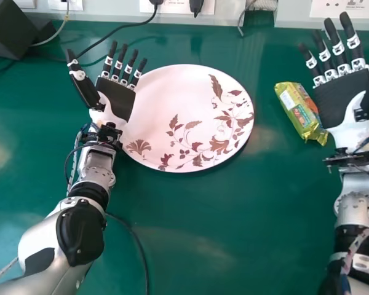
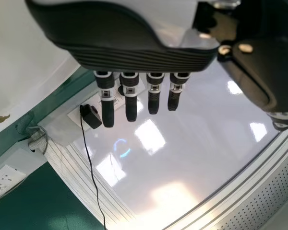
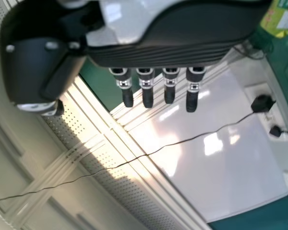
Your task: Pick up biscuit and place it in the plate
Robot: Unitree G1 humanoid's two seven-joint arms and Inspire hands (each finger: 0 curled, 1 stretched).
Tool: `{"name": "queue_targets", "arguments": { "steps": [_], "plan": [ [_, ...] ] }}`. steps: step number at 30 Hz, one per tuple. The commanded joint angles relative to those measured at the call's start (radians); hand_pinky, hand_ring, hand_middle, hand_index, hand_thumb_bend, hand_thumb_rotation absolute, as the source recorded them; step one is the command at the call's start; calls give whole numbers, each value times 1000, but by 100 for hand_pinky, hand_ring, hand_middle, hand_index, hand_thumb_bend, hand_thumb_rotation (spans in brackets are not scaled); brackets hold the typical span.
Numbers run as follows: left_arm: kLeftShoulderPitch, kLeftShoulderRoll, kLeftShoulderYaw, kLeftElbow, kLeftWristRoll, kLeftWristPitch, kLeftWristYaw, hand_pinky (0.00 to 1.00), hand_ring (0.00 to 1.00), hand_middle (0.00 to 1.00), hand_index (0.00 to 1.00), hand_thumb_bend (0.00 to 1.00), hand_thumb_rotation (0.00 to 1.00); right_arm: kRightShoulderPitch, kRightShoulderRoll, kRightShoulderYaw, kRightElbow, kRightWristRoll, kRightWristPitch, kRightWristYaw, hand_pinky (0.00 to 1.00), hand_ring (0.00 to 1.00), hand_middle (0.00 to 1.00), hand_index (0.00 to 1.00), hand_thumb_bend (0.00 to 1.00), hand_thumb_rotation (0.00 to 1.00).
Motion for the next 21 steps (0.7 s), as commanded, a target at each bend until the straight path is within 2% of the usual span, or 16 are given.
{"name": "queue_targets", "arguments": {
  "steps": [1, 5, 9, 21],
  "plan": [
    [32, -5, -5, 17, 5, 1, 10, 83, 92, 100, 100, 100, 95, 25, 8, 11, -34, -28, -39, -30, 88, 98, 100, 100, 69, 95],
    [32, -5, -5, 18, 6, 2, 13, 83, 91, 100, 100, 100, 96, 36, 12, 29, -52, -75, -89, -77, 88, 98, 100, 100, 70, 94],
    [31, -5, -6, 17, 6, 3, 18, 87, 93, 100, 100, 100, 97, 44, 12, 44, -64, -88, -114, -97, 88, 98, 100, 100, 71, 95],
    [31, -8, -5, 17, 6, -1, 18, 88, 96, 100, 100, 100, 97, 66, 10, 69, -111, -98, -135, -135, 87, 97, 100, 100, 70, 97]
  ]
}}
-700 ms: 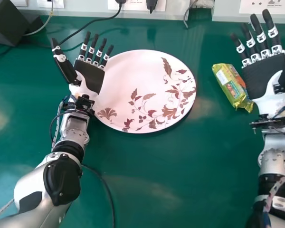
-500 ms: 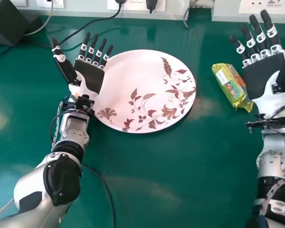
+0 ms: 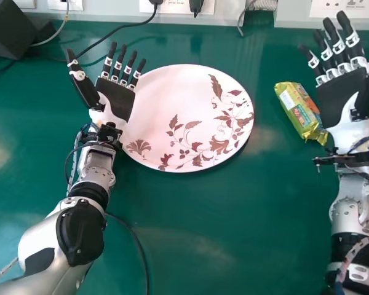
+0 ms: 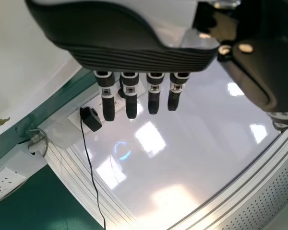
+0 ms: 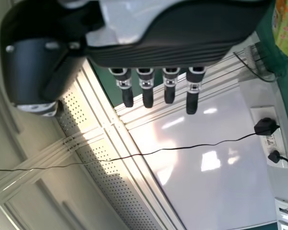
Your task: Pick up biscuit and place it in the plate
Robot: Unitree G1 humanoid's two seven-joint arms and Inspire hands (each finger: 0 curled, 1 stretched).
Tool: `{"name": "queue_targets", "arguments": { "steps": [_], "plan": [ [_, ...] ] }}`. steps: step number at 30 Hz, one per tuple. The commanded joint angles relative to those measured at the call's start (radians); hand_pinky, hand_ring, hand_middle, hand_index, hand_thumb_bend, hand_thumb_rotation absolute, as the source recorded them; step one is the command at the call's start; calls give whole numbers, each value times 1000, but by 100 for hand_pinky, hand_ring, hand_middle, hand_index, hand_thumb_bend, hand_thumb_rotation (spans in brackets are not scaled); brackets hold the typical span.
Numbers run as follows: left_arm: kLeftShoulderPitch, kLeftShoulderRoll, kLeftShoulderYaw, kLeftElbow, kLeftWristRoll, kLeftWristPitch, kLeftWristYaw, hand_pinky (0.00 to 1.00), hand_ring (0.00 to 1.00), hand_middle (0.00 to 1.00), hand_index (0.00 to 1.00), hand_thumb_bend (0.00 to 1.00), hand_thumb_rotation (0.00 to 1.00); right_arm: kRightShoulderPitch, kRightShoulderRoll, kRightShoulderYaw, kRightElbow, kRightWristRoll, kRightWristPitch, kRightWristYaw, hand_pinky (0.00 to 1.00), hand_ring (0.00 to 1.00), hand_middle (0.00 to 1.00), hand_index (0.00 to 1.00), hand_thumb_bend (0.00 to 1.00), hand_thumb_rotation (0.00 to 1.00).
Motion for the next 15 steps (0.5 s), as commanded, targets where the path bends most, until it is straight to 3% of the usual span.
{"name": "queue_targets", "arguments": {
  "steps": [1, 15],
  "plan": [
    [31, -8, -5, 17, 5, -2, 6, 88, 96, 100, 100, 100, 97, 17, 3, 4, -17, 1, -15, -4, 87, 97, 100, 100, 70, 98],
    [31, -7, 1, 18, 0, 4, 1, 89, 95, 100, 100, 100, 93, 30, -5, 13, -40, -16, -16, -34, 88, 97, 100, 100, 69, 96]
  ]
}}
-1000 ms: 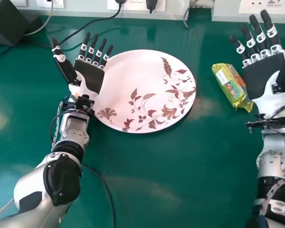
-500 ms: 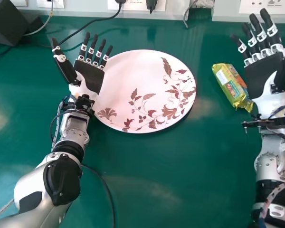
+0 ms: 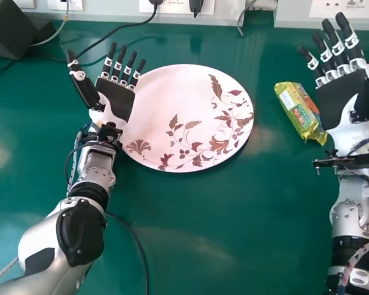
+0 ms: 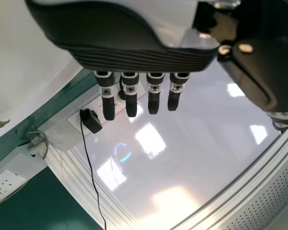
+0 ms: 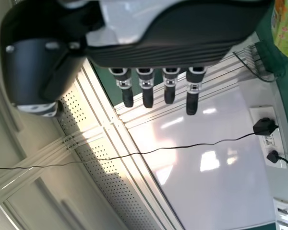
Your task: Pick up biscuit and place it in the plate
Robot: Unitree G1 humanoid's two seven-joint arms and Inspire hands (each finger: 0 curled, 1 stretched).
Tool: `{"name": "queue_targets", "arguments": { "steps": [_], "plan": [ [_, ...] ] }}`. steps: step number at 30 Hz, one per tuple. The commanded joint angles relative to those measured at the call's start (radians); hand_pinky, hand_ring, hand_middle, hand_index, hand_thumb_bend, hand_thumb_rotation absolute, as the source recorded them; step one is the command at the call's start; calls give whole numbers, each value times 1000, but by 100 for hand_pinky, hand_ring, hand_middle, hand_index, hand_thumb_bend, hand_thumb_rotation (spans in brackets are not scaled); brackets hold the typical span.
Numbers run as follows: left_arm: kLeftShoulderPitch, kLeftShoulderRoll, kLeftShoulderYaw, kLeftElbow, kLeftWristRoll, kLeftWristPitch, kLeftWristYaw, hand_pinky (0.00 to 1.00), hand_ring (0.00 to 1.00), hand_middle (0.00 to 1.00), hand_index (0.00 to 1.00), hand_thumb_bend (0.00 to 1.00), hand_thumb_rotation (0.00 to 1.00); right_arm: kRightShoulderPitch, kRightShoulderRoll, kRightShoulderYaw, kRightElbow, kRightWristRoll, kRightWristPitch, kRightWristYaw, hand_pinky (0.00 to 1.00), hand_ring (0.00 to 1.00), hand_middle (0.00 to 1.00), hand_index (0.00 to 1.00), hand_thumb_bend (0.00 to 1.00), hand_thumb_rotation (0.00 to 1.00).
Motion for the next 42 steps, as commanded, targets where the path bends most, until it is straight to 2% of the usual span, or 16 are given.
{"name": "queue_targets", "arguments": {
  "steps": [1, 5, 11, 22, 27, 37, 42],
  "plan": [
    [31, -6, 0, 17, -1, 5, -7, 89, 95, 100, 100, 100, 92, 19, -6, 5, -31, -31, -18, -38, 87, 97, 100, 100, 70, 96],
    [30, -5, -1, 17, 0, 4, -7, 90, 95, 100, 100, 100, 88, 45, -8, 26, -91, -138, -31, -156, 87, 97, 100, 100, 70, 95],
    [28, -5, 3, 18, -5, 10, -8, 97, 97, 100, 100, 100, 81, 76, -10, 57, -170, -211, -27, -246, 86, 97, 100, 100, 69, 93],
    [27, -2, -1, 17, -2, 9, 2, 93, 96, 100, 100, 100, 82, 116, -23, 96, -264, -317, -27, -350, 87, 98, 100, 100, 70, 92],
    [27, -2, -2, 17, 2, 4, 9, 94, 96, 100, 100, 100, 85, 128, -29, 107, -287, -353, -26, -384, 88, 97, 100, 100, 69, 97],
    [26, -1, -4, 17, 5, 2, 23, 93, 96, 100, 100, 100, 86, 146, -51, 128, -332, -441, -8, -459, 88, 98, 100, 100, 71, 92],
    [26, 1, -5, 17, 6, 2, 23, 90, 95, 100, 100, 100, 84, 150, -59, 141, -341, -556, -23, -536, 91, 99, 100, 100, 71, 92]
  ]
}}
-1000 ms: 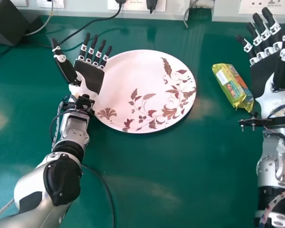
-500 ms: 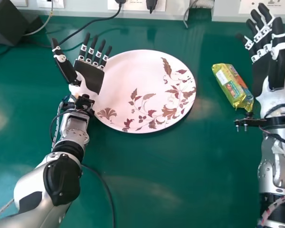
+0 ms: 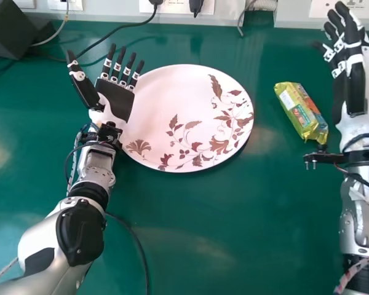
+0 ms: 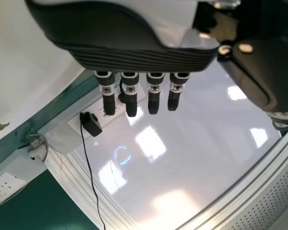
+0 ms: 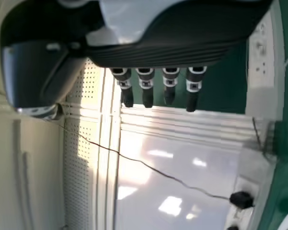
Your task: Pick up biscuit and place it in the plate
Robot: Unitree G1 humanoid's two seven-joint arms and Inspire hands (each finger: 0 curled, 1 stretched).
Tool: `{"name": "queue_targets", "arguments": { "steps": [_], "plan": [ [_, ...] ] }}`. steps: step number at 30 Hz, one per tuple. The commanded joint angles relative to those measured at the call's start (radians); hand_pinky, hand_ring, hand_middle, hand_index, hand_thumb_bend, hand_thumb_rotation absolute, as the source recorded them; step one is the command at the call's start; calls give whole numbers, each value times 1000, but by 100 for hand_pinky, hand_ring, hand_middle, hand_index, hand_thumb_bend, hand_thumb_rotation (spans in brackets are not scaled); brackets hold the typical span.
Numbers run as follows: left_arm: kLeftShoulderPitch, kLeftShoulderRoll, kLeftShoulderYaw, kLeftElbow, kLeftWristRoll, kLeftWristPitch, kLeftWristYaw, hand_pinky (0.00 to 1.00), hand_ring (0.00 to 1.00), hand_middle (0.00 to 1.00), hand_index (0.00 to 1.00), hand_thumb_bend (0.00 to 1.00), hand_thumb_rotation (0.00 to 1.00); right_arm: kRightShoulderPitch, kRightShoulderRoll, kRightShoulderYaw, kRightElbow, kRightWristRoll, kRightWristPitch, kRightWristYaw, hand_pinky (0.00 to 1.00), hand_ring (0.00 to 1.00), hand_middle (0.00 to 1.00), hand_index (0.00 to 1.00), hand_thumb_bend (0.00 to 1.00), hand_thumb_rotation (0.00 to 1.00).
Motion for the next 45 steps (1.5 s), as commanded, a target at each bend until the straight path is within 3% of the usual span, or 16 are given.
{"name": "queue_targets", "arguments": {
  "steps": [1, 6, 16, 26, 36, 45],
  "plan": [
    [26, -1, -7, 16, 6, -3, 5, 89, 95, 100, 100, 100, 85, 22, -12, 11, -27, -76, -10, -56, 90, 99, 100, 100, 71, 92],
    [27, 2, -5, 17, 4, 2, -14, 87, 95, 100, 100, 100, 84, 29, -18, 29, -59, -176, 2, -122, 91, 100, 100, 100, 70, 93],
    [27, 2, 0, 18, -3, 9, -21, 78, 93, 100, 100, 100, 78, 40, -9, 50, -111, -261, 44, -199, 92, 100, 100, 100, 69, 93],
    [24, 2, 1, 17, -5, 14, -15, 81, 93, 100, 100, 100, 75, 47, 6, 78, -148, -398, 94, -319, 92, 100, 100, 100, 69, 93],
    [26, 1, -5, 16, 3, 3, -7, 80, 93, 100, 100, 100, 79, 64, -28, 111, -173, -555, 141, -372, 96, 100, 100, 100, 70, 94],
    [24, -1, -4, 17, 3, 3, 4, 81, 93, 100, 100, 100, 75, 67, -47, 134, -183, -653, 184, -413, 92, 100, 100, 100, 70, 95]
  ]
}}
